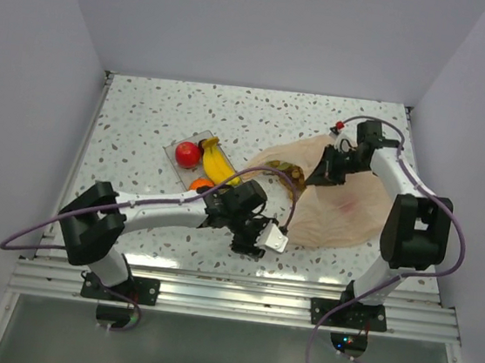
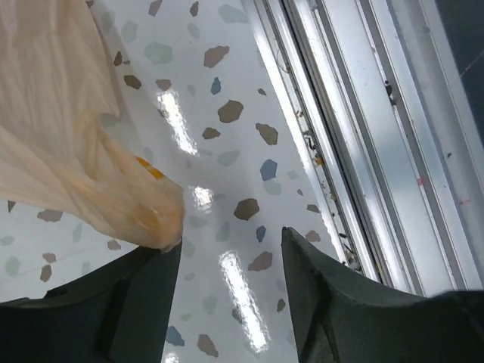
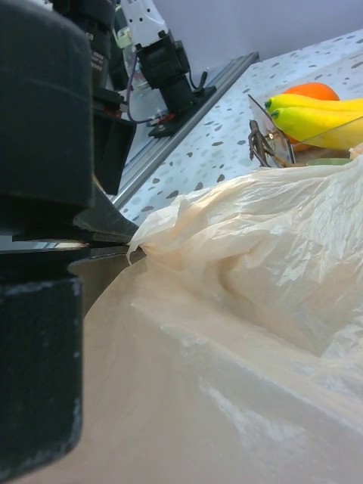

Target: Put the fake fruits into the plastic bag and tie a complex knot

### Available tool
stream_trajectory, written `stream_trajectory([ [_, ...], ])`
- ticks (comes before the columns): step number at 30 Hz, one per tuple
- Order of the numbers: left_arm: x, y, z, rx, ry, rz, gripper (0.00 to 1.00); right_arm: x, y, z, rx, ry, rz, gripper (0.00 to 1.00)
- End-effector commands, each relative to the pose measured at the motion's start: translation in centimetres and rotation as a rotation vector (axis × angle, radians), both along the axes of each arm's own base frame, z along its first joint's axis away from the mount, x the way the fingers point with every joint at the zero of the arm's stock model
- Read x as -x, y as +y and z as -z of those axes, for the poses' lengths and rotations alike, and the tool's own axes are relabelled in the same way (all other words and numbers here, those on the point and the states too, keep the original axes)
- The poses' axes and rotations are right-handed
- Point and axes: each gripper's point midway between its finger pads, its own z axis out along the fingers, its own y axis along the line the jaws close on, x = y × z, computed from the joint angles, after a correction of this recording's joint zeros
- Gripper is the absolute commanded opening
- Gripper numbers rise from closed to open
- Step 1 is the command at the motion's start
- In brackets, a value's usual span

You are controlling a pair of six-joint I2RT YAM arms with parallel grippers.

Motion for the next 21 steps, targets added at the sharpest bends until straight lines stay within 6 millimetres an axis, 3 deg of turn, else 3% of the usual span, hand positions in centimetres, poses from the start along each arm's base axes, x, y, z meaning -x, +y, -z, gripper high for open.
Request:
stream_trajectory([
  [1, 0.9, 0.9, -3.8, 0.112, -0.056, 0.019, 0.61, -0.5, -0.1, -1.2, -0.004, -0.08, -0.02, 0.0],
  [2, 0.3, 1.3, -4.2, 0.159, -0.071, -0.008, 0.64, -0.1, 0.1, -1.3, -0.012, -0.078, -0.047, 0.0],
  [3, 0.1, 1.6, -6.4, 0.225, -0.102, -0.017, 0.64, 0.0, 0.1, -1.3, -0.012, -0.076, -0.056, 0.0],
  [4, 0.0, 1.8, -7.5, 0.265, -0.096, -0.021, 0.64, -0.1, 0.2, -1.4, -0.011, -0.079, -0.066, 0.0],
  [6, -2.3, 3.0, -9.5, 0.33, -0.111, -0.1, 0.62, 0.1, 0.3, -1.6, -0.009, -0.083, -0.089, 0.0],
  [11, -8.5, 5.2, -8.0, 0.307, -0.197, -0.305, 0.59, 0.2, 0.9, -3.0, 0.028, -0.153, -0.167, 0.0],
  [15, -11.2, 5.3, -7.0, 0.319, -0.25, -0.33, 0.56, 0.4, 1.5, -4.9, 0.014, -0.197, -0.216, 0.0],
  [19, -12.6, 3.1, -7.4, 0.42, -0.467, -0.196, 0.5, 0.5, 1.0, -4.5, 0.047, -0.182, -0.245, 0.0],
  [20, -13.7, 2.2, -8.4, 0.443, -0.558, -0.165, 0.44, 0.8, 1.0, -4.4, 0.047, -0.175, -0.257, 0.0],
  [21, -14.5, 1.7, -6.6, 0.404, -0.561, -0.148, 0.42, 0.8, 0.9, -4.1, 0.045, -0.167, -0.262, 0.0],
])
